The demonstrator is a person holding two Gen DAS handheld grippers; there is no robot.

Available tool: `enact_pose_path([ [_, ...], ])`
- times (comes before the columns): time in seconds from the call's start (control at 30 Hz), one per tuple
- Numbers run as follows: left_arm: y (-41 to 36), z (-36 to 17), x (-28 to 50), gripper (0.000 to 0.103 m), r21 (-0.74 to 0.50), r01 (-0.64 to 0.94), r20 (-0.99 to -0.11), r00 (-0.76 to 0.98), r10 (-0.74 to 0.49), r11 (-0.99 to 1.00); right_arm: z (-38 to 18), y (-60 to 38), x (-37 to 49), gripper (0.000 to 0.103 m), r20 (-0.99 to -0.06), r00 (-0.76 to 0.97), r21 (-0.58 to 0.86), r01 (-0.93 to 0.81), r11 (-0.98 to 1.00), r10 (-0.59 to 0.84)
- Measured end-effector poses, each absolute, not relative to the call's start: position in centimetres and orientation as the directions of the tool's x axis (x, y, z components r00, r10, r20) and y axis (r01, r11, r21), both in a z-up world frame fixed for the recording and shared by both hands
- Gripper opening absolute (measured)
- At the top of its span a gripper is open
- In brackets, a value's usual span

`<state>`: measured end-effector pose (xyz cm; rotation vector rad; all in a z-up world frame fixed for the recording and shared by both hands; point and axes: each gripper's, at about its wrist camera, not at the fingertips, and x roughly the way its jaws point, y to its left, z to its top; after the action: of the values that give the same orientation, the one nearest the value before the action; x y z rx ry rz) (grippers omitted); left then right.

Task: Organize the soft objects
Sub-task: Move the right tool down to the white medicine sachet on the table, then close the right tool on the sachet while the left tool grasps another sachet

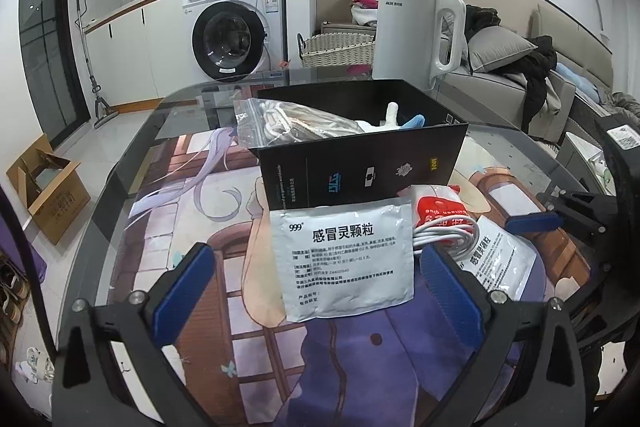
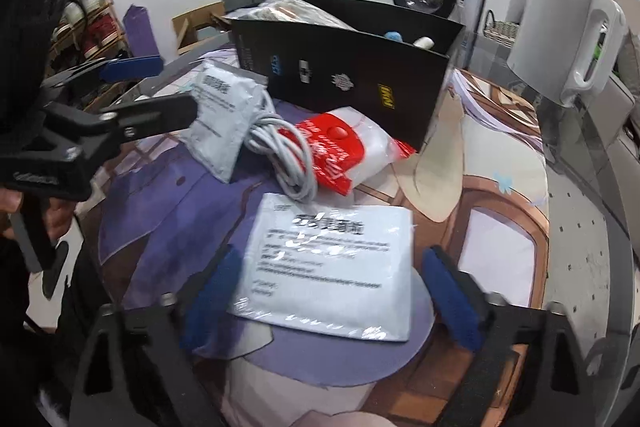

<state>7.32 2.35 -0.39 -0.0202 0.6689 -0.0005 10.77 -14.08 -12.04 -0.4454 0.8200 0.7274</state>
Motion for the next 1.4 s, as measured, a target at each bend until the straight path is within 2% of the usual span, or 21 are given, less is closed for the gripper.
enact_pose_path([
  [0.07, 2.3, -0.4, 7.4, 0.103, -0.015, -0.005, -0.621, 0.784, -0.005, 1.000, -11.9, -14.2, 10.6, 0.065, -0.786, 0.458, -0.078, -0.739, 0.670, 0.414],
  [0.17, 2.2, -0.4, 7.4, 0.103, -0.011, -0.002, -0.621, 0.784, -0.005, 1.000, -11.4, -14.5, 10.5, 0.049, -0.782, 0.444, -0.061, -0.754, 0.654, 0.438],
  [0.27, 2.1, -0.5, 7.4, 0.103, -0.014, 0.000, -0.623, 0.782, -0.009, 1.000, -11.1, -14.9, 10.4, 0.038, -0.780, 0.448, -0.075, -0.759, 0.646, 0.436],
  [0.43, 2.1, -0.5, 7.4, 0.103, -0.012, 0.005, -0.624, 0.781, -0.011, 1.000, -10.9, -15.2, 11.0, 0.041, -0.787, 0.440, -0.054, -0.748, 0.662, 0.433],
  [0.47, 2.1, -0.5, 7.4, 0.103, -0.012, 0.005, -0.625, 0.781, -0.011, 1.000, -10.9, -15.3, 11.1, 0.051, -0.790, 0.440, -0.051, -0.742, 0.668, 0.428],
  [0.53, 2.1, -0.5, 7.4, 0.103, -0.014, 0.005, -0.626, 0.780, -0.012, 1.000, -10.8, -15.2, 11.2, 0.062, -0.792, 0.443, -0.044, -0.728, 0.684, 0.420],
  [0.6, 2.2, -0.6, 7.4, 0.103, -0.013, 0.004, -0.627, 0.779, -0.011, 1.000, -10.7, -15.1, 11.1, 0.066, -0.789, 0.431, -0.028, -0.737, 0.675, 0.438],
  [0.67, 2.2, -0.6, 7.4, 0.103, -0.014, 0.004, -0.627, 0.779, -0.011, 1.000, -10.5, -14.5, 10.6, 0.081, -0.788, 0.445, -0.049, -0.734, 0.677, 0.426],
  [0.8, 2.4, -0.5, 7.3, 0.103, -0.021, -0.002, -0.626, 0.780, -0.012, 1.000, -10.6, -13.2, 9.6, 0.085, -0.798, 0.439, -0.064, -0.744, 0.666, 0.413],
  [0.9, 2.5, -0.4, 7.3, 0.103, -0.024, -0.001, -0.625, 0.781, -0.014, 1.000, -11.4, -12.3, 9.2, 0.086, -0.815, 0.460, -0.121, -0.729, 0.674, 0.351],
  [0.97, 2.5, -0.3, 7.3, 0.103, -0.022, 0.002, -0.624, 0.782, -0.015, 1.000, -11.8, -12.3, 9.5, 0.091, -0.819, 0.475, -0.133, -0.703, 0.699, 0.322],
  [1.13, 2.5, -0.3, 7.3, 0.103, -0.022, 0.004, -0.623, 0.782, -0.017, 1.000, -11.9, -13.0, 10.2, 0.091, -0.824, 0.454, -0.098, -0.702, 0.705, 0.338],
  [1.27, 2.5, -0.3, 7.3, 0.103, -0.026, 0.007, -0.622, 0.783, -0.022, 1.000, -11.6, -13.3, 9.9, 0.071, -0.811, 0.442, -0.084, -0.736, 0.672, 0.383],
  [1.4, 2.4, -0.3, 7.3, 0.103, -0.025, 0.010, -0.622, 0.783, -0.024, 1.000, -11.5, -13.5, 9.5, 0.064, -0.810, 0.435, -0.098, -0.761, 0.642, 0.392],
])
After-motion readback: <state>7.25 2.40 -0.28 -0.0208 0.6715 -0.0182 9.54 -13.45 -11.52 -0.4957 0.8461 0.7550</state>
